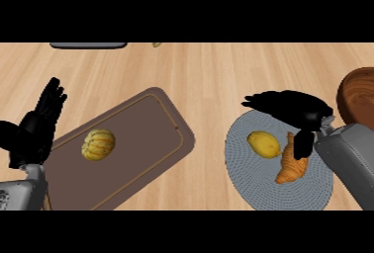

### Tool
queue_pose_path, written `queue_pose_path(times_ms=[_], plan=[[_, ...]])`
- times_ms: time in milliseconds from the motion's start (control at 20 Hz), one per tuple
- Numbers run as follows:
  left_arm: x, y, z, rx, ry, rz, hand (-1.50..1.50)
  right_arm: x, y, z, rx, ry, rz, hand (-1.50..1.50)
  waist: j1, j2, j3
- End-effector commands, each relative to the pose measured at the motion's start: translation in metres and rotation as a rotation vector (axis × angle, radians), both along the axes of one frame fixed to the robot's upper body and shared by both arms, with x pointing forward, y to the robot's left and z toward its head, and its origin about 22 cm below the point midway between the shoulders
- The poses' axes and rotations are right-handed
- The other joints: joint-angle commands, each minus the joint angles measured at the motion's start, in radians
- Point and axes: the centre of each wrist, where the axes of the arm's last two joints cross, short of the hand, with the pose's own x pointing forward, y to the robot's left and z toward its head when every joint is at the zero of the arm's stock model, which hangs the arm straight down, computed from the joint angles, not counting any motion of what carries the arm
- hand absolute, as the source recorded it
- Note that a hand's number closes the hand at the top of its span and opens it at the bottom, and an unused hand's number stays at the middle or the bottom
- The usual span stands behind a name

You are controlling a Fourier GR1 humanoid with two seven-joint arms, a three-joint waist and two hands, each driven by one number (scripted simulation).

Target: Pick the lemon from the placemat and place it in the bowl

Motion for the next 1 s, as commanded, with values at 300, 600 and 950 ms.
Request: queue_pose_path(times_ms=[300,600,950], plan=[[0.002,0.001,-0.006,0.005,0.010,0.004,0.00,-0.016,0.003,-0.028,-0.048,0.071,-0.006,-1.50,-0.003,-0.001,0.000],[-0.009,0.007,0.008,0.017,-0.003,-0.002,0.00,-0.009,-0.001,-0.052,-0.040,0.047,-0.028,-1.50,0.001,-0.001,0.000],[-0.009,0.004,0.009,0.006,0.006,-0.006,0.00,0.003,0.007,-0.076,-0.058,0.057,-0.047,-1.50,0.004,0.000,0.000]])
